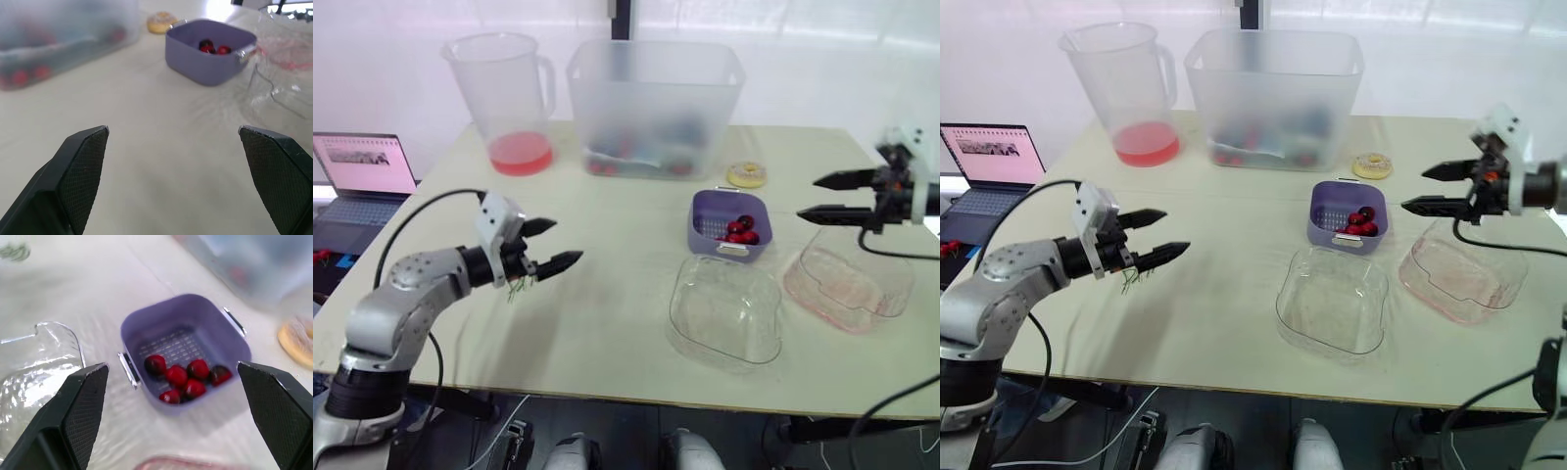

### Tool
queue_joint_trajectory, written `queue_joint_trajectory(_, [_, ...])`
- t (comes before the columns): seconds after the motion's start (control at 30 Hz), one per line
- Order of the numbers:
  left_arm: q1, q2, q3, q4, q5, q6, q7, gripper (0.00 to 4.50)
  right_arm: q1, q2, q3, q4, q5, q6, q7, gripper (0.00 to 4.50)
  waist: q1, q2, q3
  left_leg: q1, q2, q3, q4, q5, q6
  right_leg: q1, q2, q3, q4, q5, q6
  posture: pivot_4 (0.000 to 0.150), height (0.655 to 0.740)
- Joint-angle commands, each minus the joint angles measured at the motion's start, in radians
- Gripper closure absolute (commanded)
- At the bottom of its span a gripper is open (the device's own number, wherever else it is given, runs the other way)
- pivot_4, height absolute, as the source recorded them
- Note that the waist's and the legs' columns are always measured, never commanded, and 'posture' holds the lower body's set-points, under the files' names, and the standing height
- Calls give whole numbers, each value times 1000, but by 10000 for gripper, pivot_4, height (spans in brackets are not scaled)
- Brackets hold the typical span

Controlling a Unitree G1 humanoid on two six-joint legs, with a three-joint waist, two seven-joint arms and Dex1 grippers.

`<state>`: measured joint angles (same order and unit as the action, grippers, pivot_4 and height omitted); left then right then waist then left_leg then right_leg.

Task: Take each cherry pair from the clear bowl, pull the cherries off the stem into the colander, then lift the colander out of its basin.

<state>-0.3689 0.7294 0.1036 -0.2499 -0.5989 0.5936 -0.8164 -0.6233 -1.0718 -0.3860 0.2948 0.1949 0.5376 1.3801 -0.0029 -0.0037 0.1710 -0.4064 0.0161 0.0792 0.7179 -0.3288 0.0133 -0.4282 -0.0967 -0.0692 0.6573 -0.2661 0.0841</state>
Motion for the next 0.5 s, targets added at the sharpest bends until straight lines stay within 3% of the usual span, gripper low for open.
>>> queue_joint_trajectory(0.03, [-5, 15, 46, 85, 20, -63, -48, 0, 190, -17, -283, -59, 17, -81, -115, 537, 11, 2, 0, 1, 0, 2, 0, 0, 0, 0, 1, 0, 0, 0, 0, 1500, 7078])
queue_joint_trajectory(0.27, [15, 13, 77, 253, 47, -113, -91, 0, 459, 93, -523, 10, 73, -205, -299, 537, 10, 1, -1, 7, 0, 4, -1, 0, 0, 3, 2, 3, 2, 0, 0, 1500, 7078])
queue_joint_trajectory(0.5, [22, -1, 115, 336, 49, -140, -82, 0, 582, 104, -553, 44, 120, -294, -357, 537, 4, 1, -1, 10, 0, 6, -2, 0, 0, 4, 2, 6, 2, 0, 0, 1500, 7078])
